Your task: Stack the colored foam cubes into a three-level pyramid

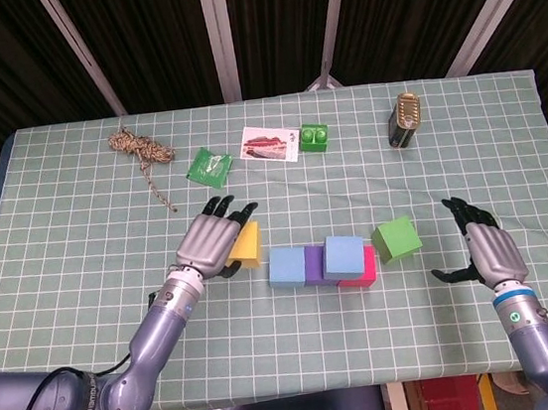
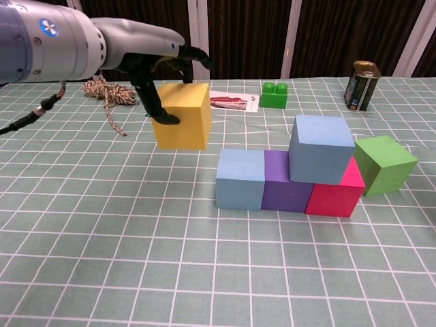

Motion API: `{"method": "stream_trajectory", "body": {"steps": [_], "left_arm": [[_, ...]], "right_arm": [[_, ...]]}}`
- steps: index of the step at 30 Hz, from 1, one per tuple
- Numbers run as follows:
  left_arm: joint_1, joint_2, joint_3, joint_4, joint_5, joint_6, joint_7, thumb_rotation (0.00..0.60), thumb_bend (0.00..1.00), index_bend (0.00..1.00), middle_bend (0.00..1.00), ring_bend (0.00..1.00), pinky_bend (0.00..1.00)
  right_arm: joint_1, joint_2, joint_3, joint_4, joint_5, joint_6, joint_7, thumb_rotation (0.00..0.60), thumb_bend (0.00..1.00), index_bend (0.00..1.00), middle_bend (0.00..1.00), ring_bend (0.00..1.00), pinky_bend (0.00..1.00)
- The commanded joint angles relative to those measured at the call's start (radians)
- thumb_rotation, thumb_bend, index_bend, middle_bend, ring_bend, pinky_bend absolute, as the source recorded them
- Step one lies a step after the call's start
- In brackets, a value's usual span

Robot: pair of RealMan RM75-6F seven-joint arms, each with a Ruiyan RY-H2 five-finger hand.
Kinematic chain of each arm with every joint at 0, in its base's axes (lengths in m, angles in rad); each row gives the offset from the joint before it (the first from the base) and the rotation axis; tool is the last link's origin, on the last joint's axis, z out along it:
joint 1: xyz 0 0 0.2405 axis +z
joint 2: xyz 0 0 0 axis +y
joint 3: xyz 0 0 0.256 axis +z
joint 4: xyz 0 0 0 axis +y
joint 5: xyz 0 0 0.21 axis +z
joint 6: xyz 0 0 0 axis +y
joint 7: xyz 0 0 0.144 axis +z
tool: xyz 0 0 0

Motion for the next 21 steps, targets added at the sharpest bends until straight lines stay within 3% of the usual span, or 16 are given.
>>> {"method": "stream_trajectory", "body": {"steps": [1, 21], "left_arm": [[-0.047, -0.041, -0.017, 0.021, -0.052, 0.010, 0.027, 0.600, 0.43, 0.01, 0.29, 0.00, 0.00], [-0.202, -0.164, -0.059, 0.091, -0.215, 0.087, 0.102, 0.600, 0.43, 0.01, 0.29, 0.00, 0.00]], "right_arm": [[0.000, 0.005, 0.003, -0.002, 0.001, -0.006, 0.010, 0.600, 0.17, 0.00, 0.00, 0.00, 0.00], [0.000, 0.036, 0.012, -0.005, 0.008, -0.056, 0.080, 0.600, 0.17, 0.00, 0.00, 0.00, 0.00]]}}
